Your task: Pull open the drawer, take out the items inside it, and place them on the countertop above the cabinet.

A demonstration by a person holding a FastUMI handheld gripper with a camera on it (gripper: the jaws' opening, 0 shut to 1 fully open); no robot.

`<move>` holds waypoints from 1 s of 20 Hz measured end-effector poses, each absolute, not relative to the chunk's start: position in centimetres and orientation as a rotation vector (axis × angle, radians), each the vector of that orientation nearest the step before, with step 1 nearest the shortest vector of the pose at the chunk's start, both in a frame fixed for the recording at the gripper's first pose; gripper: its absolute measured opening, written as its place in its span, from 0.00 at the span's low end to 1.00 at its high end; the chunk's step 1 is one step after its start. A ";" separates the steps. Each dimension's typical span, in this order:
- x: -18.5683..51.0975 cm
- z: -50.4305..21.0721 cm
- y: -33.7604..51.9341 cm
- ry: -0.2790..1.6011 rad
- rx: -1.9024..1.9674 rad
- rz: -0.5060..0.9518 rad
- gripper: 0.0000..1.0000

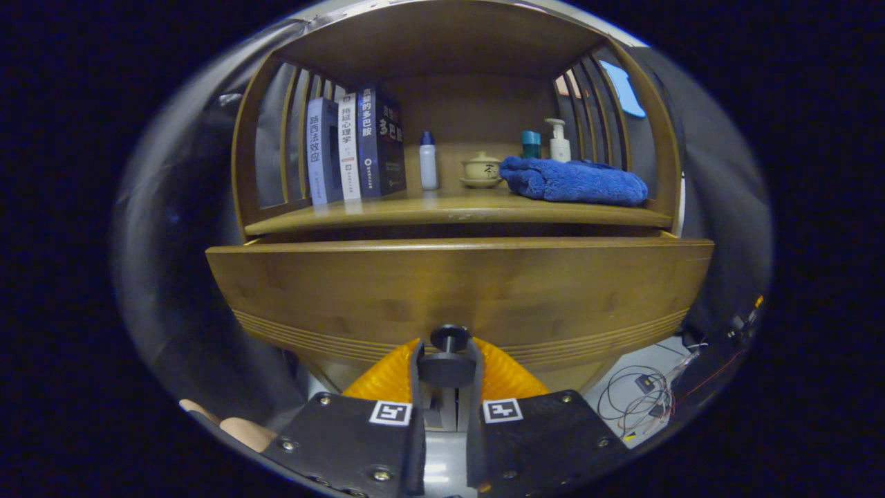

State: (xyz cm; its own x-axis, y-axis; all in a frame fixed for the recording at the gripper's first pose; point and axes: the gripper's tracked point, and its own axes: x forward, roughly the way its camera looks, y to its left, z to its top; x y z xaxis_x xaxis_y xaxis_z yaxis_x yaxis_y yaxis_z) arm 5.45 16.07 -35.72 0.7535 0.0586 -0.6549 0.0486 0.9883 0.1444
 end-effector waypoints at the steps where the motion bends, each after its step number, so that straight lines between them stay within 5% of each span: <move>1: 4.3 -35.3 16.0 0.721 0.157 0.006 0.23; 20: -6.6 -32.8 16.6 0.844 0.191 0.050 0.23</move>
